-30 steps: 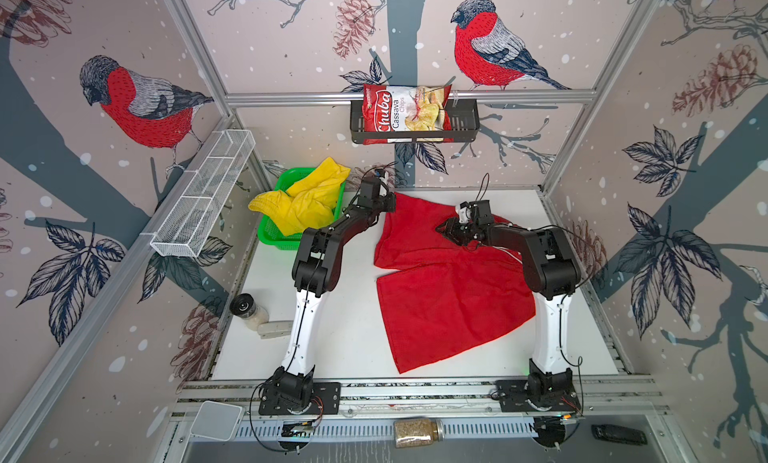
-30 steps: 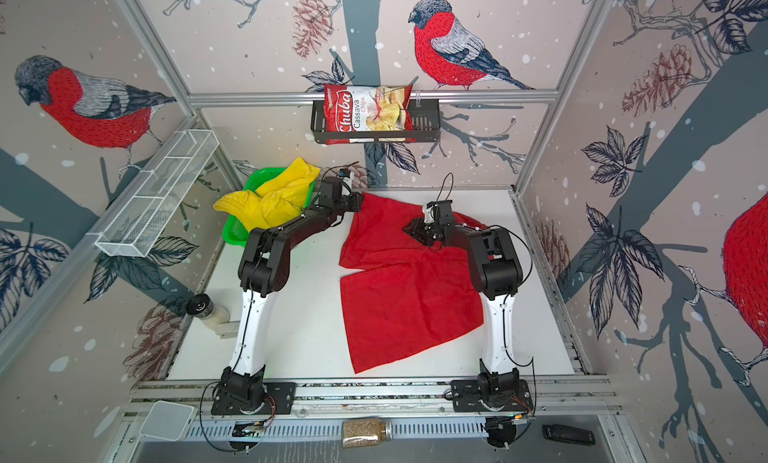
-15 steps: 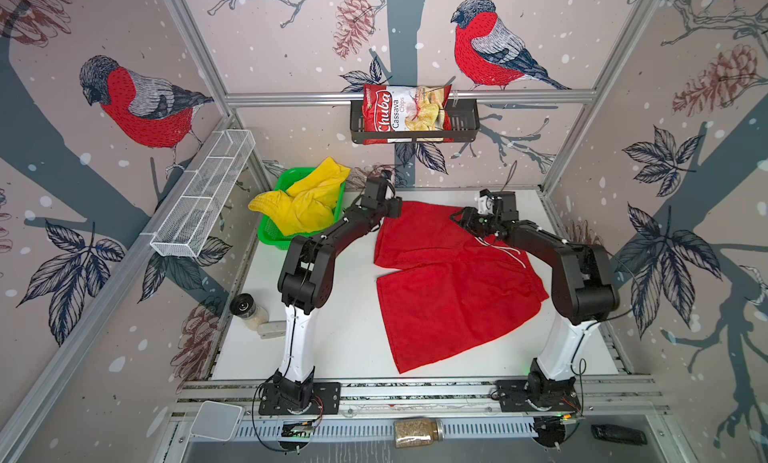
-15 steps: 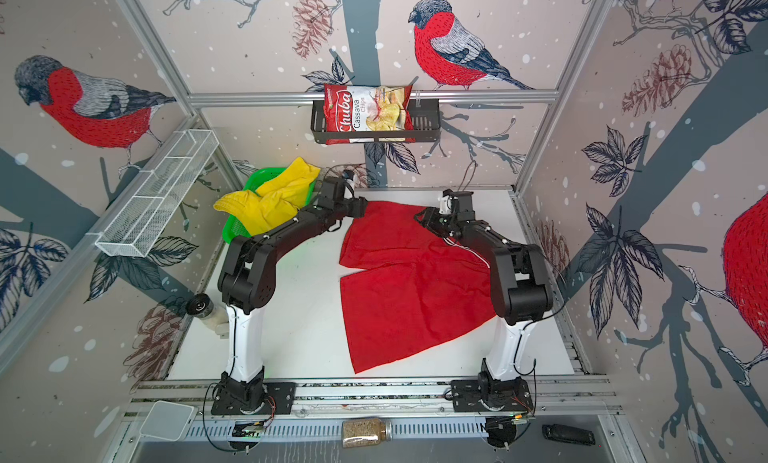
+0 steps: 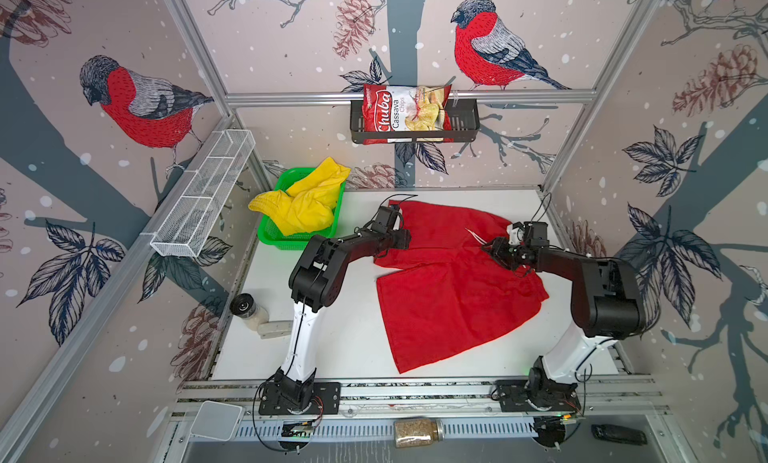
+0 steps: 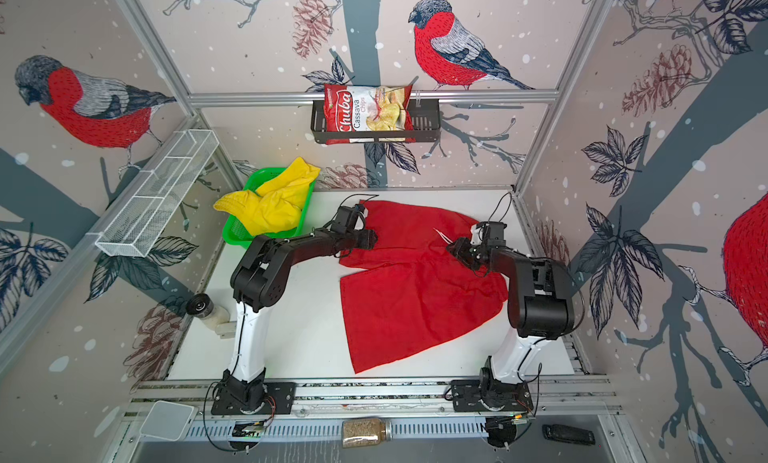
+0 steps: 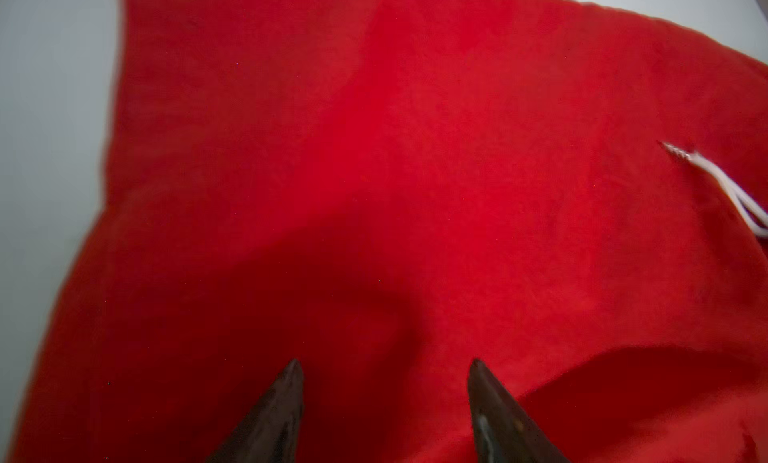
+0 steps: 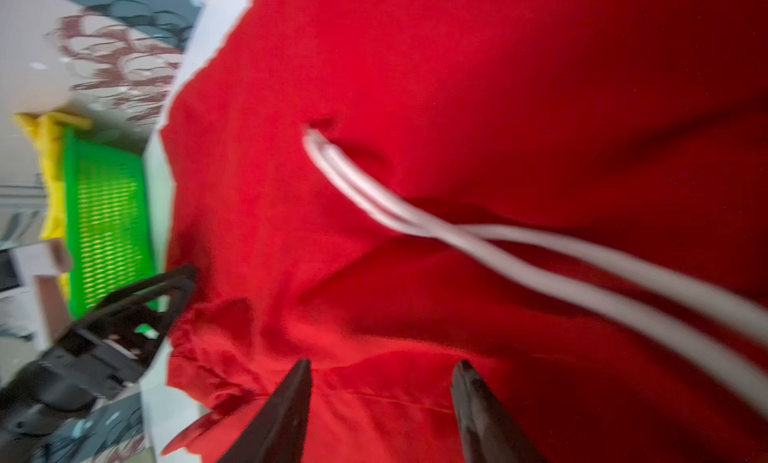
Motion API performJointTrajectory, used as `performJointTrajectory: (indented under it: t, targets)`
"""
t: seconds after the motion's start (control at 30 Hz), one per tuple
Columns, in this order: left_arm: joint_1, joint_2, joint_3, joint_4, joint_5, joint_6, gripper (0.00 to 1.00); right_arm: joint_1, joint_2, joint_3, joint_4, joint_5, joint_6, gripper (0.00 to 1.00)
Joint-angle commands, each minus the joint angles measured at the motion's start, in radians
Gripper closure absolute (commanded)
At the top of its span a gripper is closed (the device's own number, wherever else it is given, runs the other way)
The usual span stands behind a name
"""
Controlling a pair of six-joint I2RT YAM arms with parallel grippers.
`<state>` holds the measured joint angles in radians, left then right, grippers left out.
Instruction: Fold and stack the shorts
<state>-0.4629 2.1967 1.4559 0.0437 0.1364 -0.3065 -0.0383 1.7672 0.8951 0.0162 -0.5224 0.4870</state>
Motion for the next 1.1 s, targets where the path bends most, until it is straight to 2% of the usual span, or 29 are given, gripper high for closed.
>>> performJointTrajectory:
  t: [0.0,0.2,0.4,0.57,0.7,0.83,0.97,1.07]
  targets:
    - [0.033,0.013,-0.029,-0.04,-0.045,0.0,0.37,0.011,0.014,-0.027,-0.006,0.02,-0.029,0.44]
    - [0.1,0.015,-0.059,-0.038,-0.053,0.019,0.37,0.103,0.001,-0.093,0.077,0.03,0.072,0.44]
    - [0.138,0.003,0.063,-0.119,-0.047,0.082,0.35,0.2,-0.047,-0.058,0.152,0.072,0.205,0.42]
    - [0.133,-0.159,0.05,-0.143,-0.004,0.058,0.36,0.182,-0.11,0.08,0.031,0.08,0.143,0.41]
    - [0.074,-0.353,-0.092,-0.139,-0.004,0.053,0.38,0.103,-0.13,0.103,-0.034,-0.014,0.08,0.41]
    - [-0.022,-0.506,-0.291,-0.126,0.003,0.001,0.39,0.047,-0.144,0.051,-0.087,-0.024,0.022,0.42]
    - [-0.085,-0.598,-0.525,-0.026,0.012,-0.115,0.4,0.028,-0.152,-0.039,-0.067,-0.049,0.011,0.42]
    - [-0.094,-0.608,-0.653,0.044,0.023,-0.179,0.41,0.019,-0.155,-0.111,-0.031,-0.019,0.029,0.44]
